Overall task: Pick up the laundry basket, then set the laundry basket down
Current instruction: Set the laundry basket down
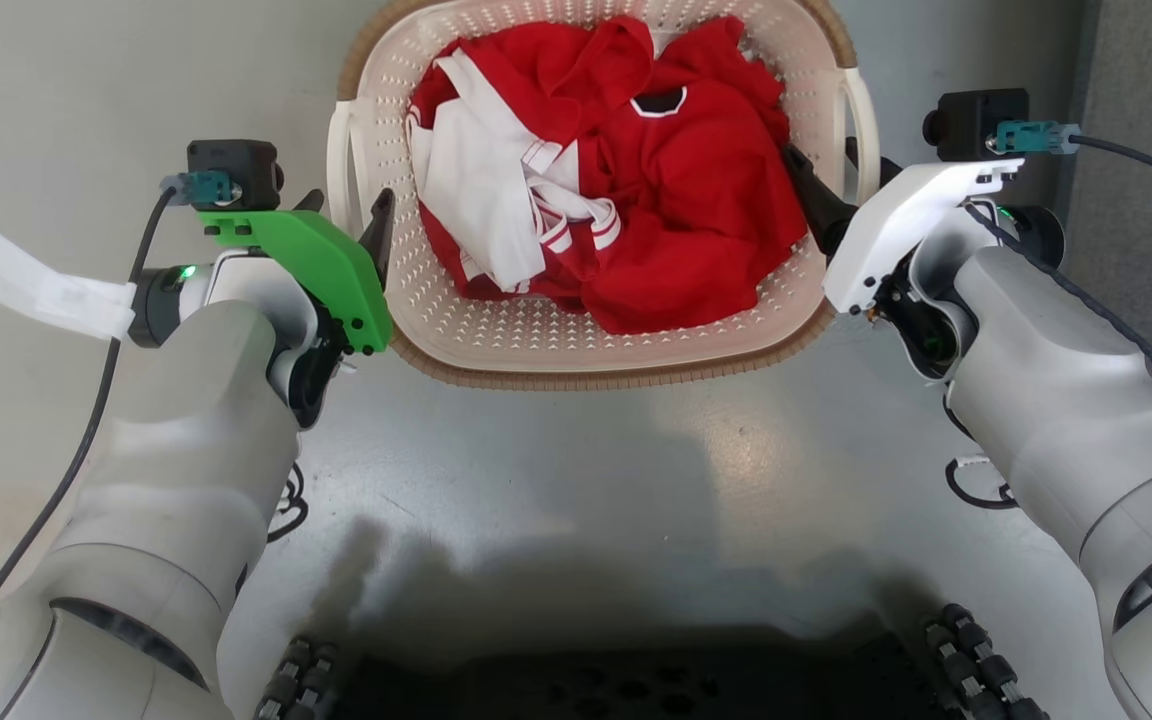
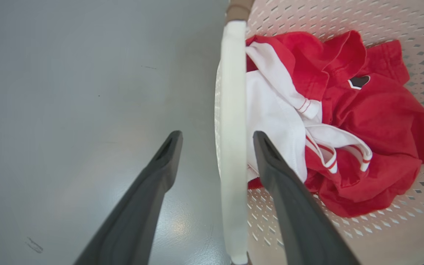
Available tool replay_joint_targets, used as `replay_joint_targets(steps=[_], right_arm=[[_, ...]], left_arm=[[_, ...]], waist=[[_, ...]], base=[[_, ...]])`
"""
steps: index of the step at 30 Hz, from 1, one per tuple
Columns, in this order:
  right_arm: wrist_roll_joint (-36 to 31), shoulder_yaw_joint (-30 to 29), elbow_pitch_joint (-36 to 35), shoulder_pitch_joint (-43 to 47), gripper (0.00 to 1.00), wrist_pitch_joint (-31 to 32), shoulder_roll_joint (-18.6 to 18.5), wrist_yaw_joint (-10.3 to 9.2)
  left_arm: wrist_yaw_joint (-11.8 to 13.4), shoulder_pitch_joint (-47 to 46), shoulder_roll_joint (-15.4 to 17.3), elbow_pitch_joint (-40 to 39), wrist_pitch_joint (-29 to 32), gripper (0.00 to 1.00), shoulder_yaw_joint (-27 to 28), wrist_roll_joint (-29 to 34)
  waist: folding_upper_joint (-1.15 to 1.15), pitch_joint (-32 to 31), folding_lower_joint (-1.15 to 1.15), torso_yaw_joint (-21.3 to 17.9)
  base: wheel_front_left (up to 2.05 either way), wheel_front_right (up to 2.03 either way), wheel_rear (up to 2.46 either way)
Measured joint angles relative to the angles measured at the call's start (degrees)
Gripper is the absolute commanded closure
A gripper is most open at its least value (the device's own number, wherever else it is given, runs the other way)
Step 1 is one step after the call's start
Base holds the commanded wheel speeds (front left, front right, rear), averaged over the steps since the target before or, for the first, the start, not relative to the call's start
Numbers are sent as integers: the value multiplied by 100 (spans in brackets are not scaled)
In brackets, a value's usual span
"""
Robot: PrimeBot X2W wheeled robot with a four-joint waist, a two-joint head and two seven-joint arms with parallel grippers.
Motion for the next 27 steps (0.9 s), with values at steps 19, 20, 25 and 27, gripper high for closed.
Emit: replay_joint_targets(steps=[19, 20, 25, 27], right_arm=[[220, 49, 43, 316, 0, -312, 167, 0], [243, 49, 23, 355, 0, -345, 189, 0], [322, 76, -48, 542, 0, -410, 198, 0], [398, 73, -113, 664, 0, -459, 190, 0]], left_arm=[[0, 269, 1, 156, -557, 0, -66, 10], [0, 300, 1, 160, -559, 0, -63, 10], [-1, 513, 3, 169, -658, 0, 0, 7], [-1, 600, 26, 146, -708, 0, 25, 7]], waist=[[0, -779, 0, -114], [0, -846, -1, -127], [0, -1202, -1, -193], [0, -1425, -1, -232]], base=[[0, 0, 0], [0, 0, 0], [0, 0, 0], [0, 0, 0]])
